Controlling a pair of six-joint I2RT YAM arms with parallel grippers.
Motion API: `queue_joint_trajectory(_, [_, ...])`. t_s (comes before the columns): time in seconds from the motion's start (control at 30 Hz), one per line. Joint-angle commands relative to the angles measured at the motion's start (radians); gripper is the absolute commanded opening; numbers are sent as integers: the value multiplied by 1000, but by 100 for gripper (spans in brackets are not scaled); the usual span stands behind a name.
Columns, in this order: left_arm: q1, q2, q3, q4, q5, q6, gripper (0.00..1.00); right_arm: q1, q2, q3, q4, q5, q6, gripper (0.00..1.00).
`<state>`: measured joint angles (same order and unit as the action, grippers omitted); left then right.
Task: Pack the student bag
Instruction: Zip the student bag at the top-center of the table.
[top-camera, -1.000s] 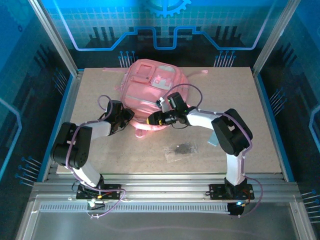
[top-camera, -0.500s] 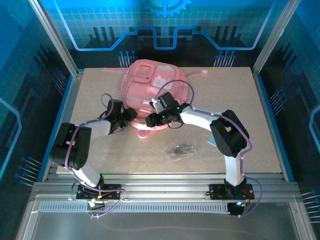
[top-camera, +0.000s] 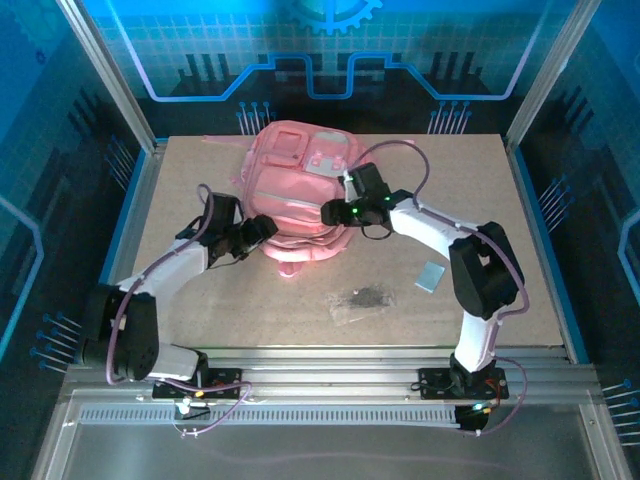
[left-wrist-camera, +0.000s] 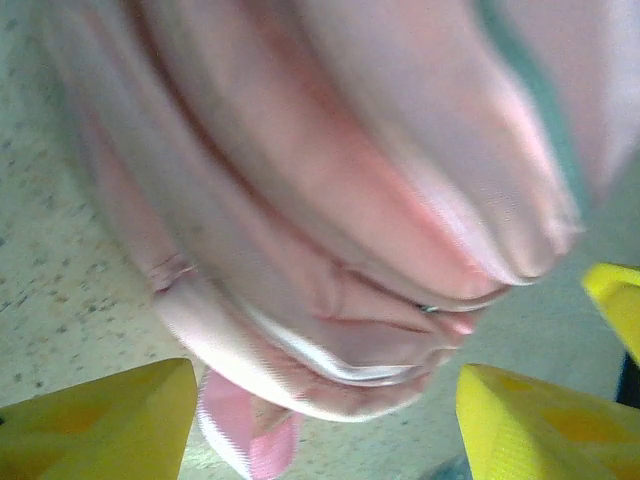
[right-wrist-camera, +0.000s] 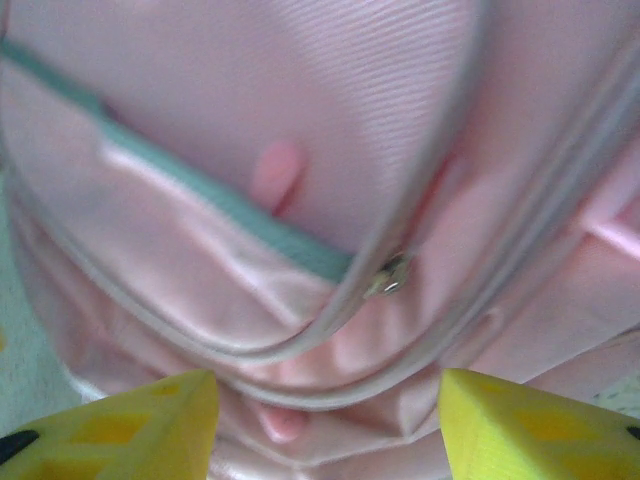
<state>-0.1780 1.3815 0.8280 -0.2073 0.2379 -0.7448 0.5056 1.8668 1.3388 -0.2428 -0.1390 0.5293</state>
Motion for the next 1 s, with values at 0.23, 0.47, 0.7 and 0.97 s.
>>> queue_joint_trajectory(0.23, [-24, -36, -53, 205, 43, -180, 70, -13, 208, 67, 173, -156, 250, 54])
queue_joint_trajectory(0.47, [-49, 25, -33, 273, 37, -201, 70, -25, 112, -35, 371, -257, 349, 4])
queue_joint_trajectory(0.7, [-49, 68, 3, 291, -8, -210, 70, -53, 7, -71, 460, -294, 436, 0])
queue_joint_trajectory(0.97, [-49, 165, 38, 353, -49, -264, 70, -53, 6, -67, 507, -327, 483, 0])
